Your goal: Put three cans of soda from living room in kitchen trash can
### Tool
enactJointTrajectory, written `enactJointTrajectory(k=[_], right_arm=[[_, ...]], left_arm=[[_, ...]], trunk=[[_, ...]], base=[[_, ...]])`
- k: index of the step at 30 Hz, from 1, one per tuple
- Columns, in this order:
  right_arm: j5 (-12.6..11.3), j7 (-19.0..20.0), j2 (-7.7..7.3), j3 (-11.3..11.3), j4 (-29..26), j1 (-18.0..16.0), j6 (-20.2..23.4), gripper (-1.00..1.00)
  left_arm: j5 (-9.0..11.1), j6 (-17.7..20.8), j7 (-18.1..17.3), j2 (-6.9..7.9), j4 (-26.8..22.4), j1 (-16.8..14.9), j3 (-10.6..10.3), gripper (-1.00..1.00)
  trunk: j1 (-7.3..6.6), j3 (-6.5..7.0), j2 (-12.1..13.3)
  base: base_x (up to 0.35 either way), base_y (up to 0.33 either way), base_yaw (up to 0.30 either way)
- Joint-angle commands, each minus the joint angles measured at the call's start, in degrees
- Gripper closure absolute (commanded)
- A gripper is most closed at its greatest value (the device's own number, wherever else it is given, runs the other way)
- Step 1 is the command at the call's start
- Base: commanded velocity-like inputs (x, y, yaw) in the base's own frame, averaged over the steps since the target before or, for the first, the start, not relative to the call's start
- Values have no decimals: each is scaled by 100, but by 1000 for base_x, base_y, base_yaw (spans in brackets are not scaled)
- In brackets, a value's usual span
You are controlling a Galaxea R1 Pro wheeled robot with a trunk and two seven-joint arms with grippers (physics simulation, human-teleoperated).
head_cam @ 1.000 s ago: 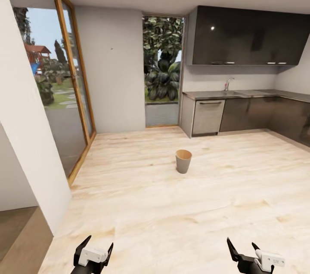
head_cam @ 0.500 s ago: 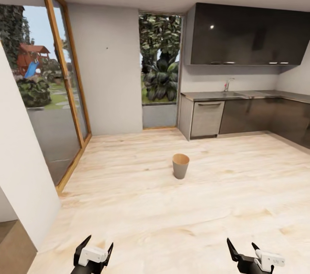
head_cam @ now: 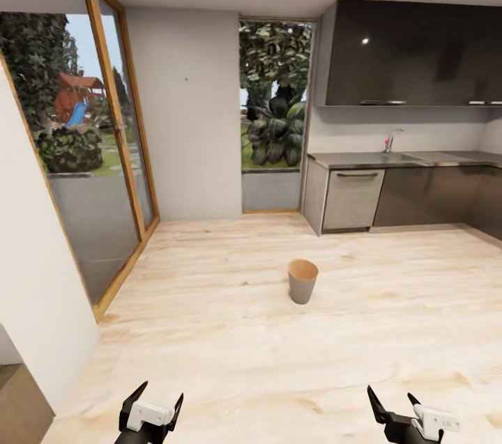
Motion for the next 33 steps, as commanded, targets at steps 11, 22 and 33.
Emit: enactJointTrajectory(k=[11,22,33], right_arm=[[-4,3,0,0,0,0,1,-100],[-4,5,0,0,3,2,0,-100],[61,-1,-5,6,9,1,2,-100]], left_arm=[[0,4,0,-5,0,0,0,-100],[-9,9,0,-14,0,0,0,-100],[-11,9,0,-14,2,0,0,-100]], trunk=[[0,44,0],[0,51,0],[0,51,0]], base=[[248,-195,191],[218,-222,27],[200,-233,1]])
